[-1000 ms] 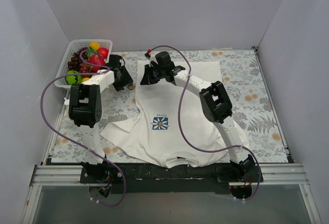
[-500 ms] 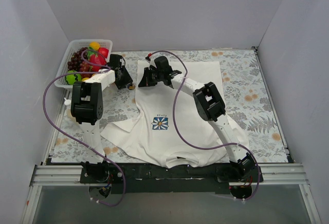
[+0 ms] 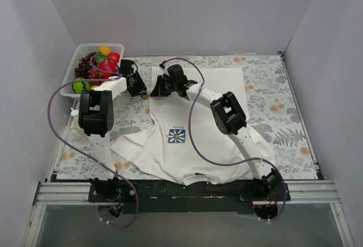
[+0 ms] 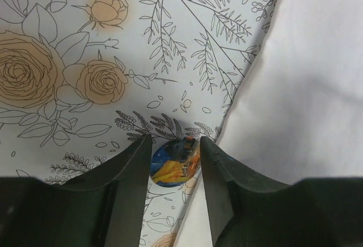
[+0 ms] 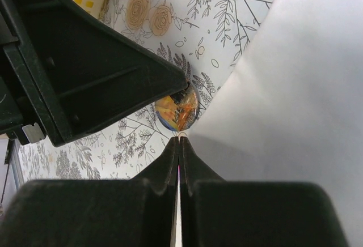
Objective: Pin the brooch onto the clothing
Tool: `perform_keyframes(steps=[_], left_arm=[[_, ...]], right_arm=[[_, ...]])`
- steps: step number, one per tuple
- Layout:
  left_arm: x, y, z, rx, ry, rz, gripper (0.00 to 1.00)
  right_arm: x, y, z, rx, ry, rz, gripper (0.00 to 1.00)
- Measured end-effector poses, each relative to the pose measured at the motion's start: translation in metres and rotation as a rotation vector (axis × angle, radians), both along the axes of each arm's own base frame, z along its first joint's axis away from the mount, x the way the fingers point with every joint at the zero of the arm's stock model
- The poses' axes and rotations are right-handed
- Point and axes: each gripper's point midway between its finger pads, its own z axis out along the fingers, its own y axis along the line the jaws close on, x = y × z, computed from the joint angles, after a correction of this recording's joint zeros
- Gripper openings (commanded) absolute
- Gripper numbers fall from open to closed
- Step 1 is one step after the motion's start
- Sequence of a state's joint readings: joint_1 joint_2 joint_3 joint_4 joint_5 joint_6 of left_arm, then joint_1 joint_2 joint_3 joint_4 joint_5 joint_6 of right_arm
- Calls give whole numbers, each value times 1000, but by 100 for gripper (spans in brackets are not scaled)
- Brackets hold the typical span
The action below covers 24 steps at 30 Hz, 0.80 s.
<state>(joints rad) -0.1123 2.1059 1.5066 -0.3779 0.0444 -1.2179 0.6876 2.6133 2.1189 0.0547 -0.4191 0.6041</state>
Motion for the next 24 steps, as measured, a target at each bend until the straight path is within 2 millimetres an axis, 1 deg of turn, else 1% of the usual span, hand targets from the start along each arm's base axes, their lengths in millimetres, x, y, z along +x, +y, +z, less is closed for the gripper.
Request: perform_keyframes(steps=[4,7,15,24], left_arm=[[0,-2,0,-10,-1,-13,34],[0,-4,-2,-25,-10,-22,32],[0,-7,-2,-70,-39,-43,30],[-2,-9,0,-101,-49,-77,31]], right_arm=[[-3,3,-5,-3,12,-7,1],[-4,5,-13,-6,30,-17,1],[-2,10,-13,15,45,-27,1],[-2,10,-12,18,55,-33,1]])
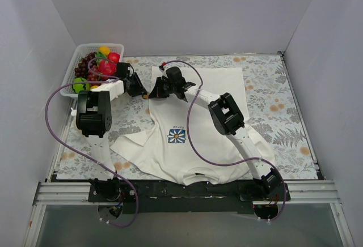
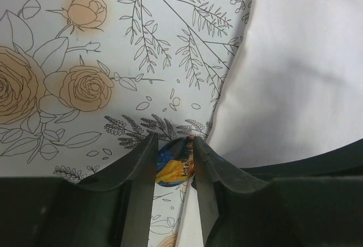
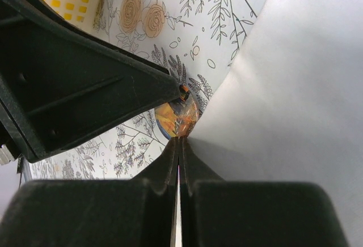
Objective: Pin the brooch onto the clothing
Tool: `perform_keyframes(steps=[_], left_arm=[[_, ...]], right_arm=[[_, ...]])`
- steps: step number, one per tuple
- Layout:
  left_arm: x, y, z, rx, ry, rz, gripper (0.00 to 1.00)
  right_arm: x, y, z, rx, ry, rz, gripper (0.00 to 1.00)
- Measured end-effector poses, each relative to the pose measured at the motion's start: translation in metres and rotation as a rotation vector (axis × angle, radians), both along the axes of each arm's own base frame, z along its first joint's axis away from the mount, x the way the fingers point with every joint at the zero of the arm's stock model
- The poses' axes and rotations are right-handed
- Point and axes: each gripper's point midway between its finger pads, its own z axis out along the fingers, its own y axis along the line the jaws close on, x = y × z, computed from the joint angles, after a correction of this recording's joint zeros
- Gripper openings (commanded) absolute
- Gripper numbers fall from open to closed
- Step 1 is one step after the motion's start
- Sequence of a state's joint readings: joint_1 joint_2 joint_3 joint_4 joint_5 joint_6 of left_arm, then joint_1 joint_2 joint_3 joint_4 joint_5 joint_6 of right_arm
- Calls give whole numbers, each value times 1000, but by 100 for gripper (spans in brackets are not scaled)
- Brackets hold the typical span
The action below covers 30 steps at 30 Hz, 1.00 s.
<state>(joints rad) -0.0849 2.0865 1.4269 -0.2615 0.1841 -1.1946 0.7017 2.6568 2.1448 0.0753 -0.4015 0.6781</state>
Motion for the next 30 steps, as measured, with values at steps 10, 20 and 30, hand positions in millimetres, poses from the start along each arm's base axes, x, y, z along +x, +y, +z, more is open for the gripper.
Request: perform_keyframes(steps=[10,20,30], left_arm=[[-16,0,1,-17,15,-22,33],[-30,-10,0,-70,50,-55,31],[-32,-11,0,-87,54,-31,28]], right_arm=[[3,-3,0,1,3,-7,1],[11,-9,0,0,-1,-27,1],[10,-9,0,12,-11,-14,1]])
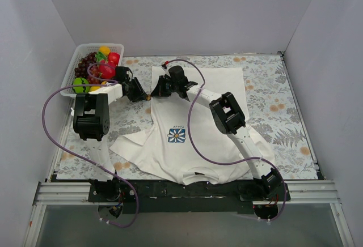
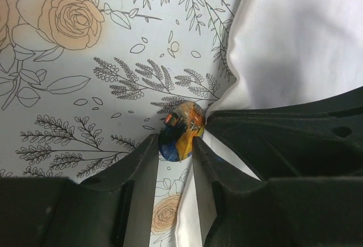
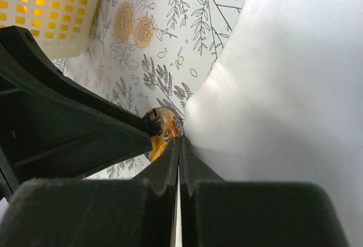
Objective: Pin the brooch onto the clothing
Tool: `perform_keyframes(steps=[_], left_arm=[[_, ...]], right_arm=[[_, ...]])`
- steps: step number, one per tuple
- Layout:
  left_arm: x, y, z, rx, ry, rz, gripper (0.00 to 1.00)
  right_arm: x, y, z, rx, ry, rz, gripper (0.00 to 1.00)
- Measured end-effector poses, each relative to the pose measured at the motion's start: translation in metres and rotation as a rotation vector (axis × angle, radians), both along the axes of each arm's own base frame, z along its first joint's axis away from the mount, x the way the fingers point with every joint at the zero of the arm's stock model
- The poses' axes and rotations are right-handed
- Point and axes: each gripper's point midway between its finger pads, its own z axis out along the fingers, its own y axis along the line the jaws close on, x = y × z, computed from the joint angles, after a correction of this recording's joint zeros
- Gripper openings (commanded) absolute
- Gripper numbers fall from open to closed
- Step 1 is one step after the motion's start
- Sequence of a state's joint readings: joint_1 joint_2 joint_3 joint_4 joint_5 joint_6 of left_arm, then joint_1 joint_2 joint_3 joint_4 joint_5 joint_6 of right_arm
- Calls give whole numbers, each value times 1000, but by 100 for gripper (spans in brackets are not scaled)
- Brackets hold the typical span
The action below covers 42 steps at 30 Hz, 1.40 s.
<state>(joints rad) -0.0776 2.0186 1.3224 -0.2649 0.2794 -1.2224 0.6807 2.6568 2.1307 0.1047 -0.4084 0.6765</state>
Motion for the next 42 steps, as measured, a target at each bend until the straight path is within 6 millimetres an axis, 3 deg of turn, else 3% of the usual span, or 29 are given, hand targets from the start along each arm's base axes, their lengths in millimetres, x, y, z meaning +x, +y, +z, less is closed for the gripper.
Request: perform_keyframes(steps=[12,21,26,33,42], left_arm=[[-4,-2,1,-17,0,11,29],[-7,-21,14,-79,-33,-14,27],[-8,-20,12,-78,-28,-8,22],[-8,-15,11,-50,-27,0,0],[-12,-2,3,26,2,30,0]], right_arm=[[-1,0,0,-1,-9,11,1],[-16,10,0,6,-8,55,1],[-17,10,-1,10,-12,57,1],[-17,9,0,9,-16,59,1],[-27,8,3,-7,-6,83,1]])
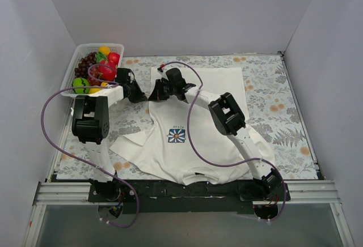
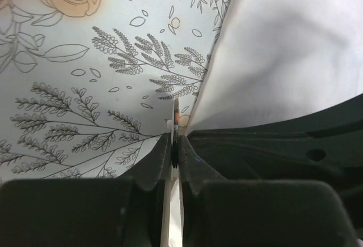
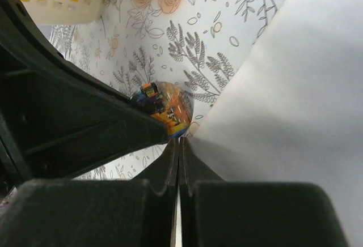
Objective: Pin the brooch onto the clothing
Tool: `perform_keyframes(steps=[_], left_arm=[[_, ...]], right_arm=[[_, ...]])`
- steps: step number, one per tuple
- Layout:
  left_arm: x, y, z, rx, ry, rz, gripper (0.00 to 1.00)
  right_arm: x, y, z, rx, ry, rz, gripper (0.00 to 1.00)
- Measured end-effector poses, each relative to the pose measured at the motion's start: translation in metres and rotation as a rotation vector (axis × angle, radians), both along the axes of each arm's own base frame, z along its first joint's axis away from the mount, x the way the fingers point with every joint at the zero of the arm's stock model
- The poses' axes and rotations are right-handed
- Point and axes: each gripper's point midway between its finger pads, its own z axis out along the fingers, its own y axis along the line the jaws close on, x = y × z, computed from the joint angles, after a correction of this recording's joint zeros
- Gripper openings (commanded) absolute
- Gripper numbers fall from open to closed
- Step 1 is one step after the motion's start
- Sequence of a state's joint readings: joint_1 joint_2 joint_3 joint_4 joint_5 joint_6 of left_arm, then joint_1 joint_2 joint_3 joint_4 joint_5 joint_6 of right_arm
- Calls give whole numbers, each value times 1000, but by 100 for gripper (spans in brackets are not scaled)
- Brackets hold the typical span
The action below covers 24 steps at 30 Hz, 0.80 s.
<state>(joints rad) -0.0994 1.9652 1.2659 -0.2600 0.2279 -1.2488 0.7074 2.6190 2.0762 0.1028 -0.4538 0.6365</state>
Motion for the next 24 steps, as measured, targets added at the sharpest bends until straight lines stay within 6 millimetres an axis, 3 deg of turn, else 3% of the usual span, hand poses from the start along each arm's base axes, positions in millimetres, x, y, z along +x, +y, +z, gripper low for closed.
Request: perform_keyframes(steps=[3,6,12,18,22,24], left_arm=[[-4,4,8,25,-2,4,0],[-4,10,31,53,-43,17,0],[-2,18,90,89,-176,30,0],[-15,18,137,94,-274,0,0],[-35,8,180,49,-387,-69,0],[-46,-1,207,9,-469,-124,0]], right_arm=[[-8,2,6,-4,2,24,1],[-14,4,20,7,-5,43,5],[-20,7,82,80,-77,85,15],[-40,-19,140,104,-151,122,49],[-55,-61,172,105,-206,116,79],[-64,-85,188,116,-236,107,83]])
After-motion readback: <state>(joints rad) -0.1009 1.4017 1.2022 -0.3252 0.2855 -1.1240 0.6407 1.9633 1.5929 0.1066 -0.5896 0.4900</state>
